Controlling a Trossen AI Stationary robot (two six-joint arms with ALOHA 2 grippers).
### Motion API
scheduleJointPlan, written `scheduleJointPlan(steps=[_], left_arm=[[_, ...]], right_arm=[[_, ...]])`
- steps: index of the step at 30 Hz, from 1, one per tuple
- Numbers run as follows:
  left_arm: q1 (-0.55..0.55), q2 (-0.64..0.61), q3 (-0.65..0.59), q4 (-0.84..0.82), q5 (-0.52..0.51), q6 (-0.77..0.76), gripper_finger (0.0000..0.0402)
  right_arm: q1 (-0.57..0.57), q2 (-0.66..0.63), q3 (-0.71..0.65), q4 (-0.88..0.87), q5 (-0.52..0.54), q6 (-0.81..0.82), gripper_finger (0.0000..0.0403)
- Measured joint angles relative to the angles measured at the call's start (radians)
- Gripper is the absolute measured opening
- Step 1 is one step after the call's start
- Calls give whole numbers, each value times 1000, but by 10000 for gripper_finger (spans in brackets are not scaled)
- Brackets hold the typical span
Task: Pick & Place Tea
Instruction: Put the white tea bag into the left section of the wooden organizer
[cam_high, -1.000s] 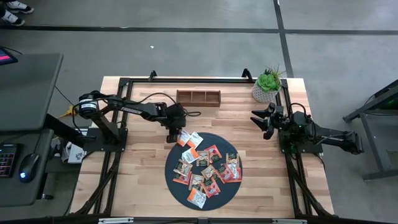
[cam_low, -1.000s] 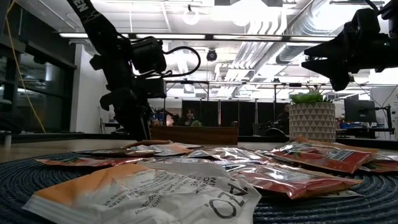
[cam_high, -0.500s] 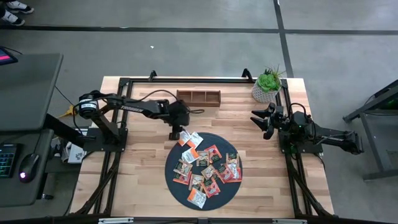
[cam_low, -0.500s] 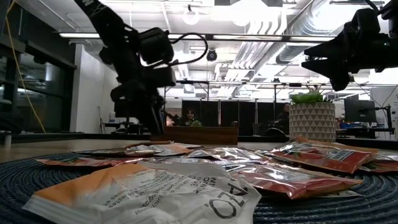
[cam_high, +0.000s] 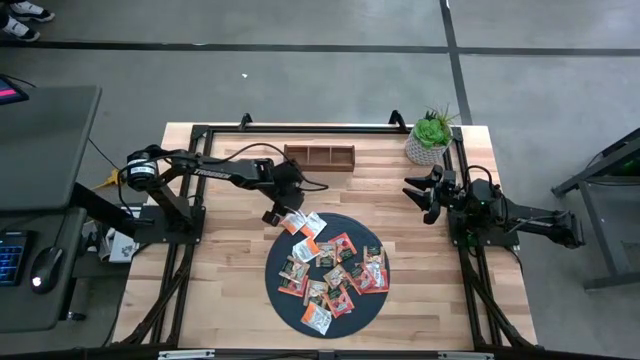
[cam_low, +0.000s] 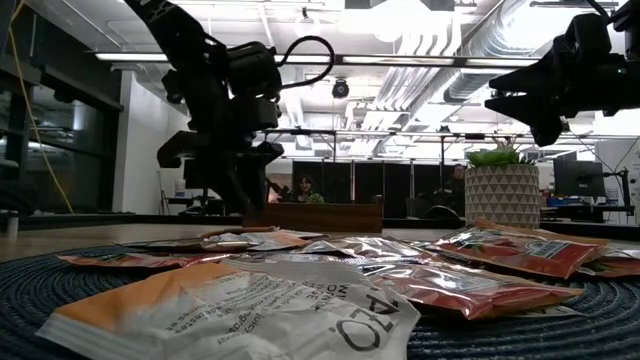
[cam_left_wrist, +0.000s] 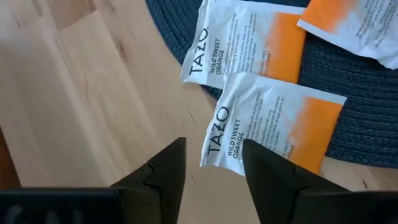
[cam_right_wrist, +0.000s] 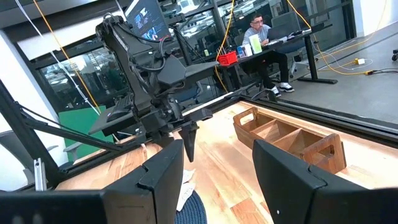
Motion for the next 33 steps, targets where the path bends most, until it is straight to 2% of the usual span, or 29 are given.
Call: scheduleJointPlan(steps=[6, 20, 25, 33], left_arm=[[0, 46, 1, -2, -1, 0, 181], [7, 159, 15, 20, -3, -62, 182], [16, 202, 18, 7, 40, -94, 182], [22, 203, 17, 10, 27, -140, 174]], right_arm=[[0, 0, 0, 0, 0, 0, 188], [0, 0, 0, 0, 0, 0, 188], [0, 0, 0, 0, 0, 0, 188], [0, 0, 0, 0, 0, 0, 188]])
